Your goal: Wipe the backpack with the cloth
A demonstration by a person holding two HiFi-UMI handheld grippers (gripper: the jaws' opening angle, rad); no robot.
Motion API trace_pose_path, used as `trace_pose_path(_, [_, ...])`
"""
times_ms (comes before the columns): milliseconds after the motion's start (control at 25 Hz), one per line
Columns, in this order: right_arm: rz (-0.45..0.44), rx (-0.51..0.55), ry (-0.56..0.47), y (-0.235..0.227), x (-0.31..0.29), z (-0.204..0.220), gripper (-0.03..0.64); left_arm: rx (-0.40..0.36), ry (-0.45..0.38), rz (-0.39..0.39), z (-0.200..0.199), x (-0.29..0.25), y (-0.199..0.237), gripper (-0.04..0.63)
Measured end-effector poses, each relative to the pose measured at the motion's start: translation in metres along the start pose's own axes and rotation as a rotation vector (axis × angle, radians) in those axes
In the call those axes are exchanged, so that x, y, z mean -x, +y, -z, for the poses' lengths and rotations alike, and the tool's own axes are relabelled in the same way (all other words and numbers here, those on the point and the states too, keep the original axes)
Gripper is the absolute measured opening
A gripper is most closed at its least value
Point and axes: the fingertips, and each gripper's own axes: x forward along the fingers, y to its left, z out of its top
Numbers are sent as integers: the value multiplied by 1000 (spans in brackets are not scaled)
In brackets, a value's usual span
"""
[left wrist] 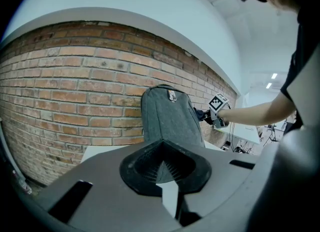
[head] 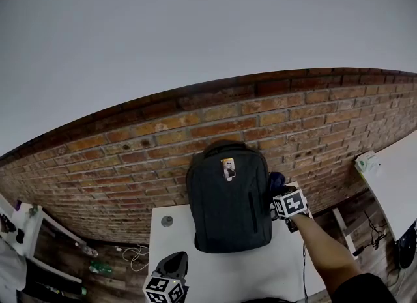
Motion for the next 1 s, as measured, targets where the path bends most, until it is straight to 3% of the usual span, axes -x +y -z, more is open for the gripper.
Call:
trace_pose_path(200, [2,-3,55,16,-1,43,37,3,1,13,2,5,-3,-9])
trace_pose_path(1000, [11,-61,192,43,8,145,37,-3,13,38,12,12,3,-9])
